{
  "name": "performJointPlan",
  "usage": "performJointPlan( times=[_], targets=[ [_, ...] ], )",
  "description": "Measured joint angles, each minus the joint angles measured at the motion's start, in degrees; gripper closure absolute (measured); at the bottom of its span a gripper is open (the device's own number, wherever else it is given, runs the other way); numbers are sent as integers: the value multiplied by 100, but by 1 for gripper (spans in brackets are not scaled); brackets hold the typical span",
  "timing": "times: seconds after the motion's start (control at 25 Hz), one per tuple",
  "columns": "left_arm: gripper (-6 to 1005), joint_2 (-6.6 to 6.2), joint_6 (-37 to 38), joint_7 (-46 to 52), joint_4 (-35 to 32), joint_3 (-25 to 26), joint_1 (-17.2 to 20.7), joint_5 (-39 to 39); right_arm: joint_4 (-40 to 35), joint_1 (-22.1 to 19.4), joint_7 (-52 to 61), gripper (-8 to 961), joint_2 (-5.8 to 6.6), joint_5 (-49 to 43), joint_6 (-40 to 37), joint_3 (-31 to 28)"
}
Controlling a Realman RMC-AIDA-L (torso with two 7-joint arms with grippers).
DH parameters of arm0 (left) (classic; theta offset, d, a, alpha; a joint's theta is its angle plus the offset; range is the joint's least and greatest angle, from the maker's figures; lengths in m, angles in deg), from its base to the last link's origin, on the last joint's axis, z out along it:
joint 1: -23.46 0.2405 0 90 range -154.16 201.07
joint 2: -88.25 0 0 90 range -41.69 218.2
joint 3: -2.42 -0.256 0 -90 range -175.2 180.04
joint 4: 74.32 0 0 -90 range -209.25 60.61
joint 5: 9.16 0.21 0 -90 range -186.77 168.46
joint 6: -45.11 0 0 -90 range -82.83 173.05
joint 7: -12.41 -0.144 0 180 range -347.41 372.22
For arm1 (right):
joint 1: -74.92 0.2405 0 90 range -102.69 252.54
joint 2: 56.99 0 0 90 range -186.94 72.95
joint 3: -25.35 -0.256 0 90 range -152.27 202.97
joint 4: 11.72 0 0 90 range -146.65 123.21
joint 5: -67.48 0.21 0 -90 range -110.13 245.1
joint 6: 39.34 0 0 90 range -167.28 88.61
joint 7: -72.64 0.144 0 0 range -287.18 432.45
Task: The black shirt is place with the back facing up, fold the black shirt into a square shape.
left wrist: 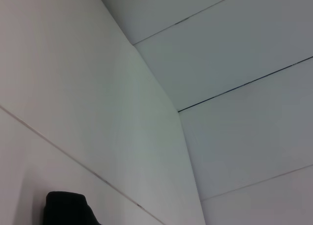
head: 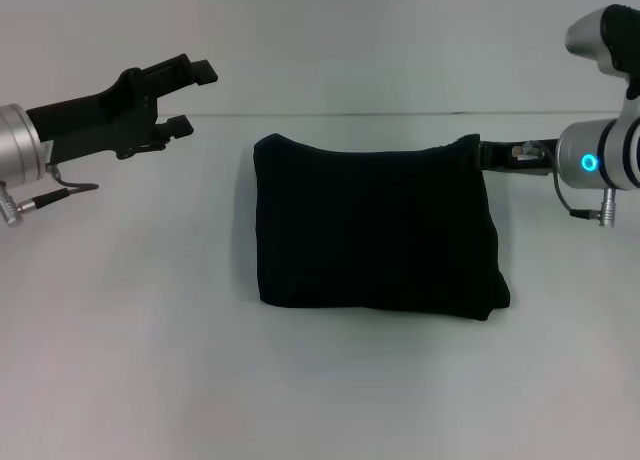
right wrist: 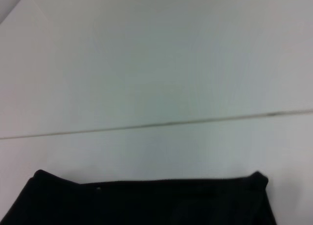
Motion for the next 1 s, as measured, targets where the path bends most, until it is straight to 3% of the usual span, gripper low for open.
performJointPlan(
  times=[0.08,0.32,0.64,0.84,1.0],
  targets=[
    [63,6,-2,0,0,0,-1,0,-19,25,-160,823,-32,-6,96,0],
    [64,19,-1,0,0,0,14,-3,-26,74,-196,940,-46,-38,319,43],
    [65,25,-2,0,0,0,23,-17,48,42,-152,939,-27,-53,407,108],
    [66,27,5,0,0,0,27,-18,73,56,103,903,69,-261,591,160],
    [66,25,75,0,0,-1,35,-18,-50,-25,373,808,324,-303,576,36]
  ],
)
